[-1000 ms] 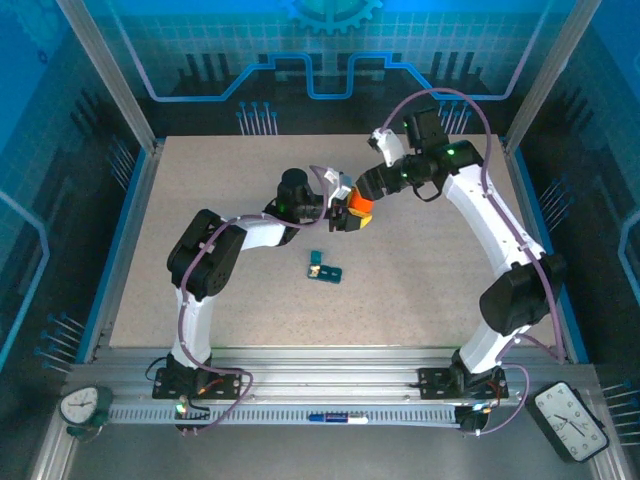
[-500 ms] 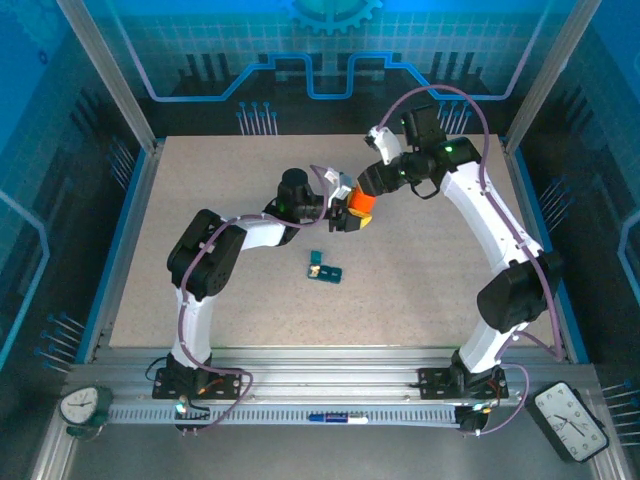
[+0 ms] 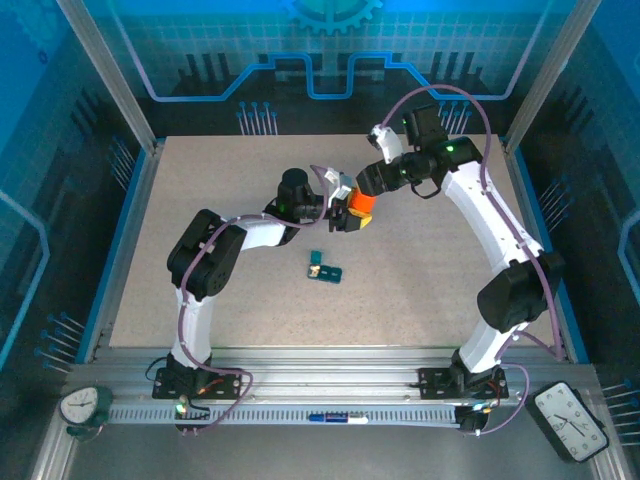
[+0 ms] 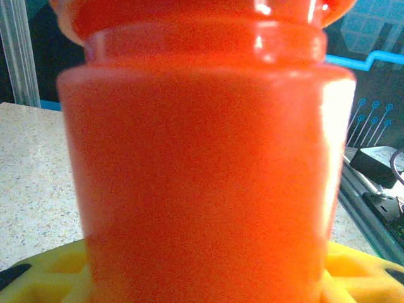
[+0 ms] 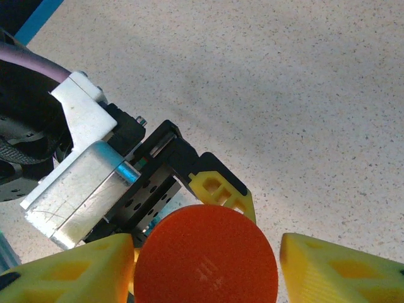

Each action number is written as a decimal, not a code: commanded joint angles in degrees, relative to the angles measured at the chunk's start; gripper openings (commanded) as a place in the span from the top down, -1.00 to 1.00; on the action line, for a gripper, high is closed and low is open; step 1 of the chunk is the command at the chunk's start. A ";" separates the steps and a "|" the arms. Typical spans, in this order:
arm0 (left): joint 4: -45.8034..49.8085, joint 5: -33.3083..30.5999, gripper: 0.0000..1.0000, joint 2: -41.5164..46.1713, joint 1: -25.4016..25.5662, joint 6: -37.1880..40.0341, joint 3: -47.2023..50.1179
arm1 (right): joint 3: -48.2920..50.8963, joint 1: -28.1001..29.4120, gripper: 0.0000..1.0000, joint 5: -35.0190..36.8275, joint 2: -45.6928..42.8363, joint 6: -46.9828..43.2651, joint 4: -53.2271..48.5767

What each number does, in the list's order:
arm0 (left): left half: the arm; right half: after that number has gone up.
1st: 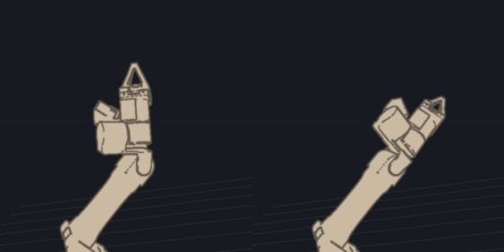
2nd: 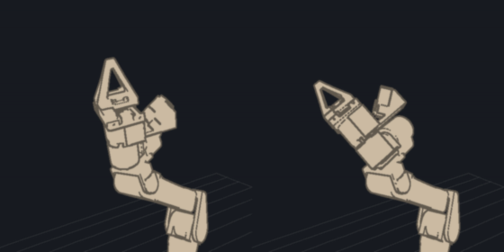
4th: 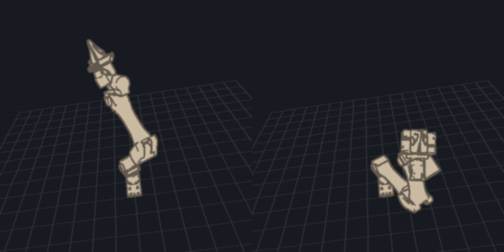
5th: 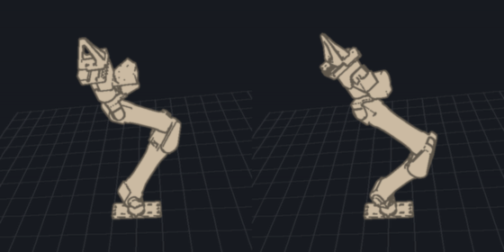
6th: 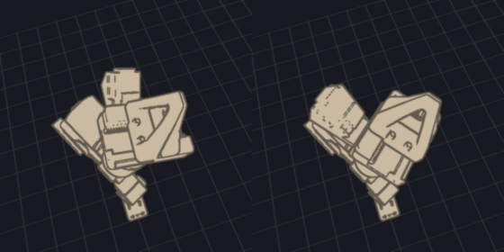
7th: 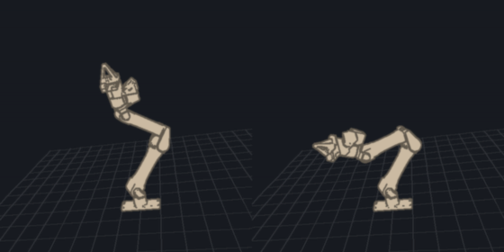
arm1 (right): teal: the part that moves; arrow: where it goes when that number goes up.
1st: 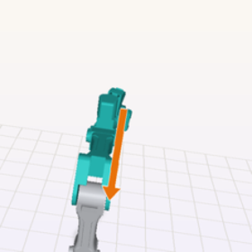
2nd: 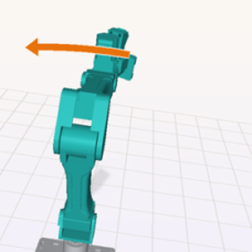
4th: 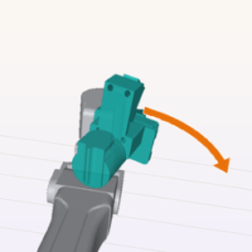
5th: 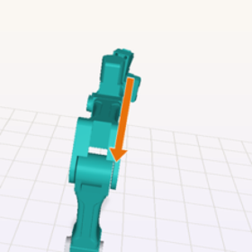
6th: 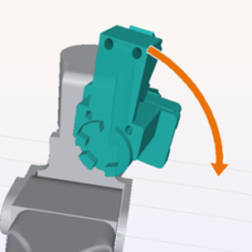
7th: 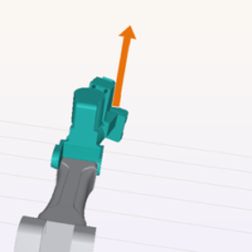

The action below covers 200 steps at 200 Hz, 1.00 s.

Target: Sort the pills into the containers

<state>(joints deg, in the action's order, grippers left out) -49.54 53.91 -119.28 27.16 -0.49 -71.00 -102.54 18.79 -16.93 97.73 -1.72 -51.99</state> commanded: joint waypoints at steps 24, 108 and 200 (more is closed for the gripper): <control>-1.58 1.90 1.00 1.25 0.09 0.49 -1.63 | -4.13 -0.94 -0.55 -2.68 -1.71 2.13 -0.92; -1.53 2.26 1.00 1.34 0.09 0.48 -2.12 | -4.78 -6.11 -0.73 -11.65 -0.07 3.96 -1.96; -1.45 2.31 1.00 1.51 0.17 0.49 -2.13 | -4.76 -5.44 -0.66 -14.19 3.74 1.82 -4.77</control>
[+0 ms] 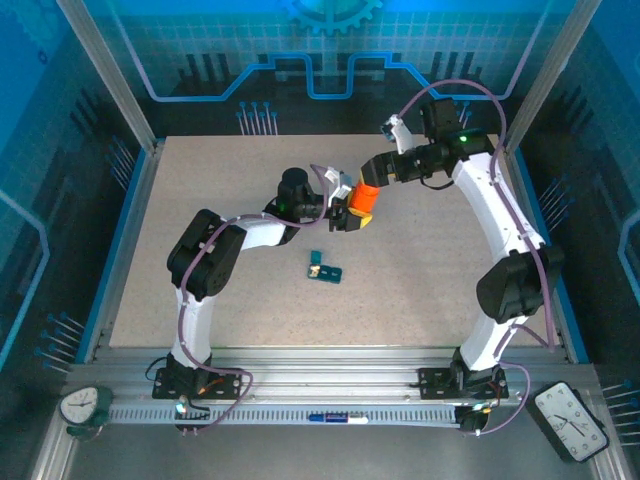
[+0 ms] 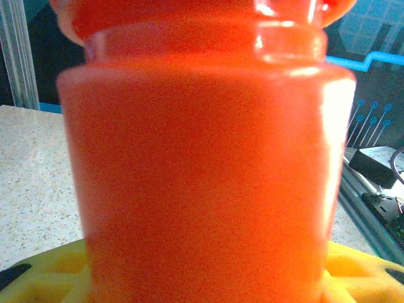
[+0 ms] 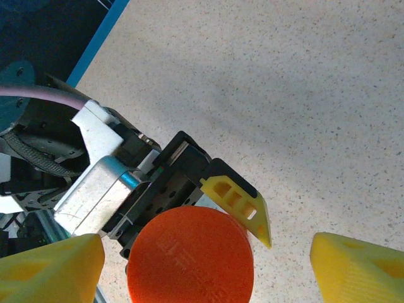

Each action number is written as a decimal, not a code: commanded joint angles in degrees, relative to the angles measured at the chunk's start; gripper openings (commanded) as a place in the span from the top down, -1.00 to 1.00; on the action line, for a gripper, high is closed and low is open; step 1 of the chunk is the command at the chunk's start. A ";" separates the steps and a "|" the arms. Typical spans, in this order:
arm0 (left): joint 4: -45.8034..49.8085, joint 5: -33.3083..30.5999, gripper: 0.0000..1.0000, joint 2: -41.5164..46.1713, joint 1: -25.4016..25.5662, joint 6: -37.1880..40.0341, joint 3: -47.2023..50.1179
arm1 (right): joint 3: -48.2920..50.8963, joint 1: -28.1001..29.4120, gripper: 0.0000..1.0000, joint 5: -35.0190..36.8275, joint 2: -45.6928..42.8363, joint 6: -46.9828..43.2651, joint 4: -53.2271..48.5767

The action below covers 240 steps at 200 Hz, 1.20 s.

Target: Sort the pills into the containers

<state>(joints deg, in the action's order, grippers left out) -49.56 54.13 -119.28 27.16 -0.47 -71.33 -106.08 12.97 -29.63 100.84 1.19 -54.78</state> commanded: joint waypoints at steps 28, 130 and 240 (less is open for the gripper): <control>-1.48 2.12 1.00 1.46 0.11 0.47 -1.93 | -1.20 0.79 -0.59 -1.58 1.27 -1.44 -2.59; -1.64 2.03 1.00 1.42 0.16 0.39 -1.71 | -0.40 1.84 -0.32 -2.08 1.73 -1.58 -2.61; -1.55 1.77 1.00 1.42 0.10 0.47 -1.76 | 0.81 5.34 0.15 5.17 -0.30 -4.05 -2.60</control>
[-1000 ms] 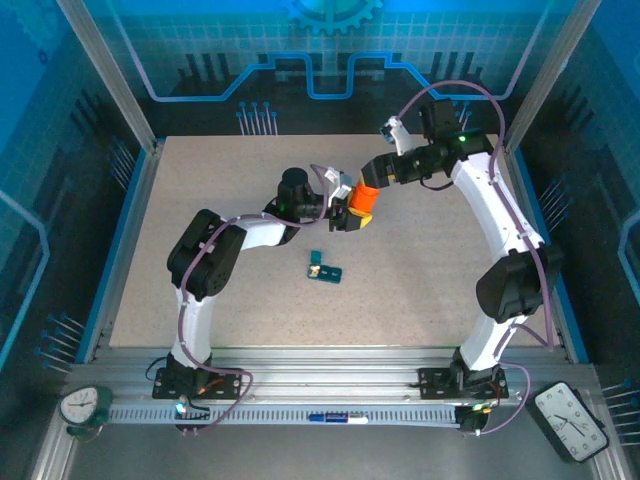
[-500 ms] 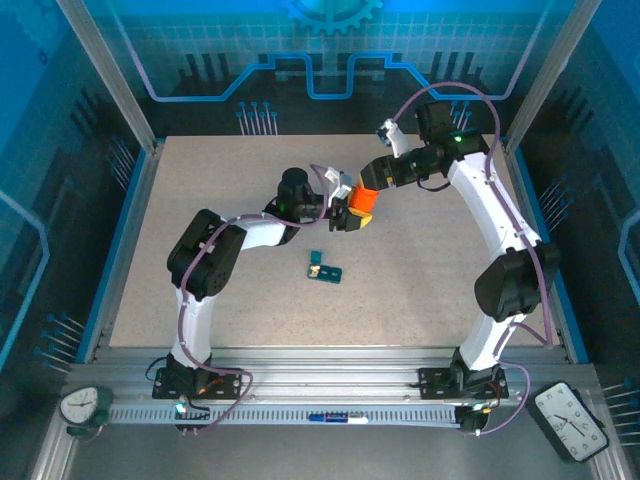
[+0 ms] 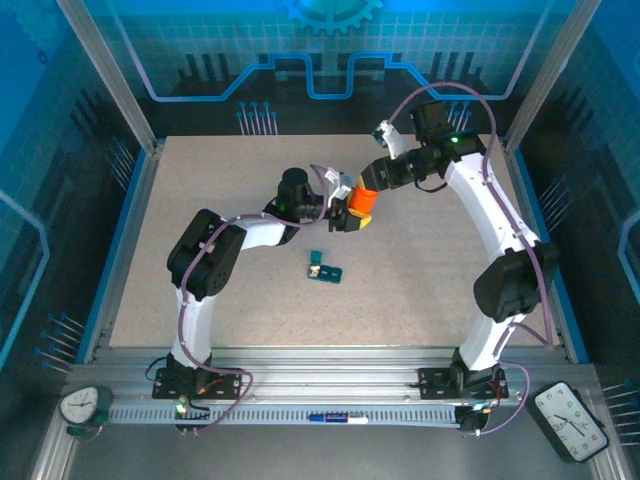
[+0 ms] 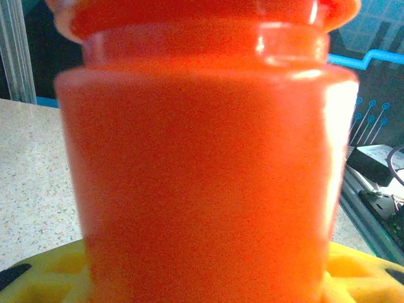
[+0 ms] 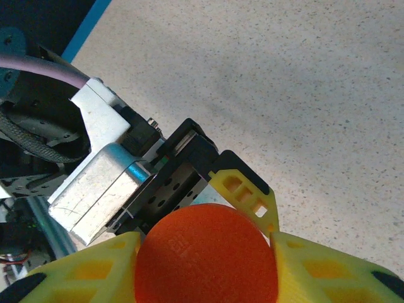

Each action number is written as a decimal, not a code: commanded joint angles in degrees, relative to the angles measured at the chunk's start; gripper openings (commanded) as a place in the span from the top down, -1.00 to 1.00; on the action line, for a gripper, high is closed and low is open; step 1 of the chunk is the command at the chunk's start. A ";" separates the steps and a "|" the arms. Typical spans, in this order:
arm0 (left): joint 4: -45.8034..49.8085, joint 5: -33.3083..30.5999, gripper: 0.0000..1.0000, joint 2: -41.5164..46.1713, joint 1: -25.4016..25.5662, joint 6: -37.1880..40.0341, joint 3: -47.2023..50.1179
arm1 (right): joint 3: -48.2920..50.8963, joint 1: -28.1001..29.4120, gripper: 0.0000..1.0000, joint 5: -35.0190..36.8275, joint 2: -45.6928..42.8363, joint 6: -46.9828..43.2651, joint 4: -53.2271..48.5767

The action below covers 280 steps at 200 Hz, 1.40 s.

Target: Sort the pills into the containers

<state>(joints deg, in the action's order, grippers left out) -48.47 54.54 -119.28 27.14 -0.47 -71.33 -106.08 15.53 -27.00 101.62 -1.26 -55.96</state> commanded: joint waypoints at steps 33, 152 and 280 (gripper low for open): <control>-2.60 1.35 1.00 1.44 0.15 0.47 -1.88 | 3.95 3.82 0.17 6.08 -3.59 -2.26 1.21; -2.53 1.18 1.00 1.94 0.12 0.56 -1.83 | 13.74 4.42 0.30 6.53 -2.90 7.20 7.01; -2.86 1.13 1.00 2.08 0.19 0.77 -1.44 | 14.39 1.47 0.36 0.65 -1.08 15.37 8.52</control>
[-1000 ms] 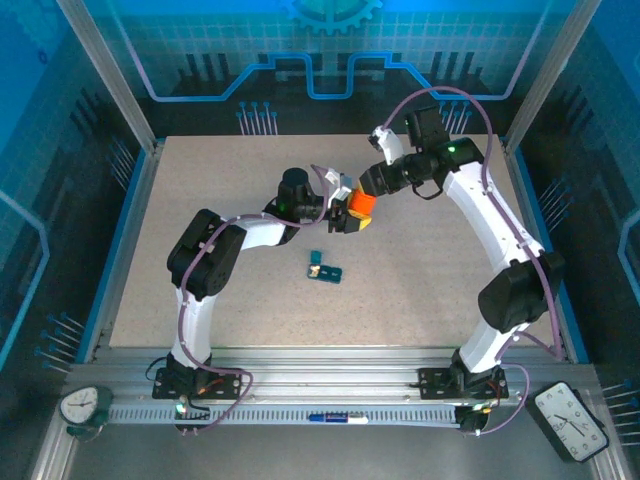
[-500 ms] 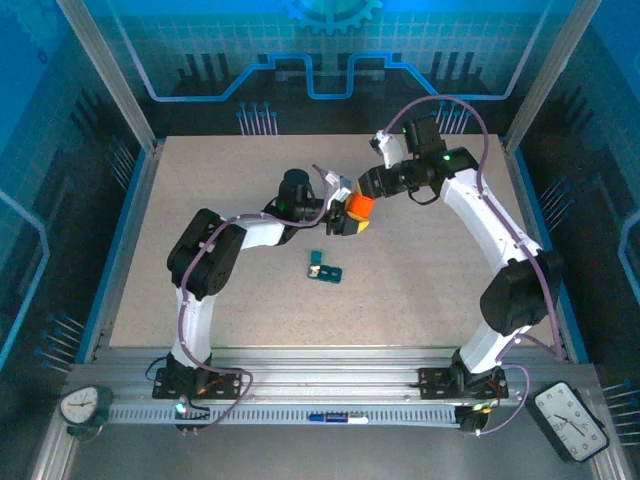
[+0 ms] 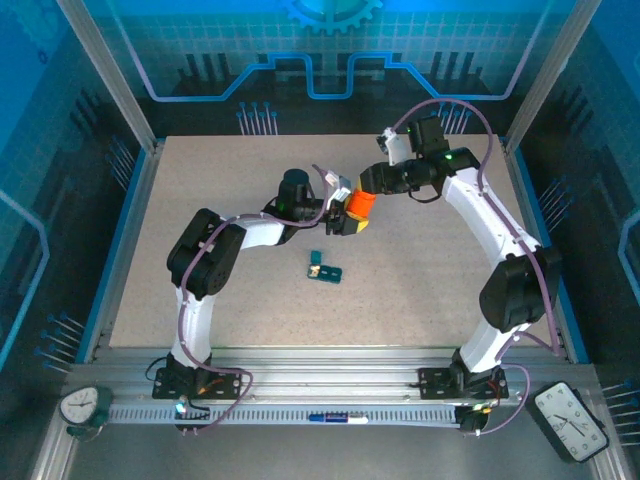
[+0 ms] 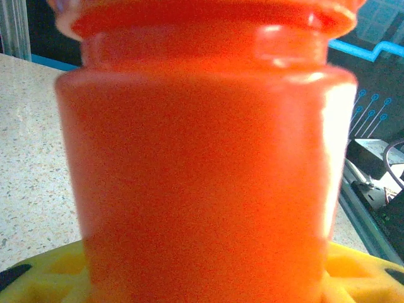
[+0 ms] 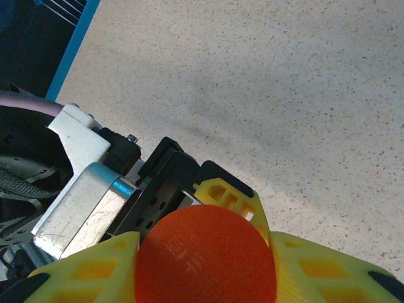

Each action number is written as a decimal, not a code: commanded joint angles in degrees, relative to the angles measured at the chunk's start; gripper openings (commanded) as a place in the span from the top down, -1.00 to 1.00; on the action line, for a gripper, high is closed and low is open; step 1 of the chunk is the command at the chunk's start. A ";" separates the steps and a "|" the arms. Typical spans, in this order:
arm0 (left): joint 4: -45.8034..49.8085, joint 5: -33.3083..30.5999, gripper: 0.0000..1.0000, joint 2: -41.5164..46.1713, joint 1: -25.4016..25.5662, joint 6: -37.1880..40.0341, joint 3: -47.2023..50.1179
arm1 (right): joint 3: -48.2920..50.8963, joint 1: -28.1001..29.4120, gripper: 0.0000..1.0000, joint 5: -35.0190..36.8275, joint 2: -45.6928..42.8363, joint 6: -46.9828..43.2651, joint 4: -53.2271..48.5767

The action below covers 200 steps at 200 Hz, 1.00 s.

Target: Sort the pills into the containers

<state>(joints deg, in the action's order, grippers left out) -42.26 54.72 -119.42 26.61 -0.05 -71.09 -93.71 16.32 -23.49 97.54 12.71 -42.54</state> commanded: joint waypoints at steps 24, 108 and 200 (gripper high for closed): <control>-9.00 1.00 1.00 2.26 0.70 0.32 -1.76 | 1.06 0.86 0.36 -2.02 3.17 -0.06 -5.93; -8.91 0.92 1.00 2.28 0.72 0.31 -1.99 | 2.50 2.67 0.44 -4.03 5.29 1.91 -6.10; -8.46 0.74 1.00 2.53 0.72 0.84 -1.89 | 6.49 4.99 0.43 4.08 2.21 -1.10 -2.84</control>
<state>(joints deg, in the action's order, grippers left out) -40.34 54.30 -120.01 26.33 0.16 -70.54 -91.13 19.92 -17.34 97.58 11.57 -38.50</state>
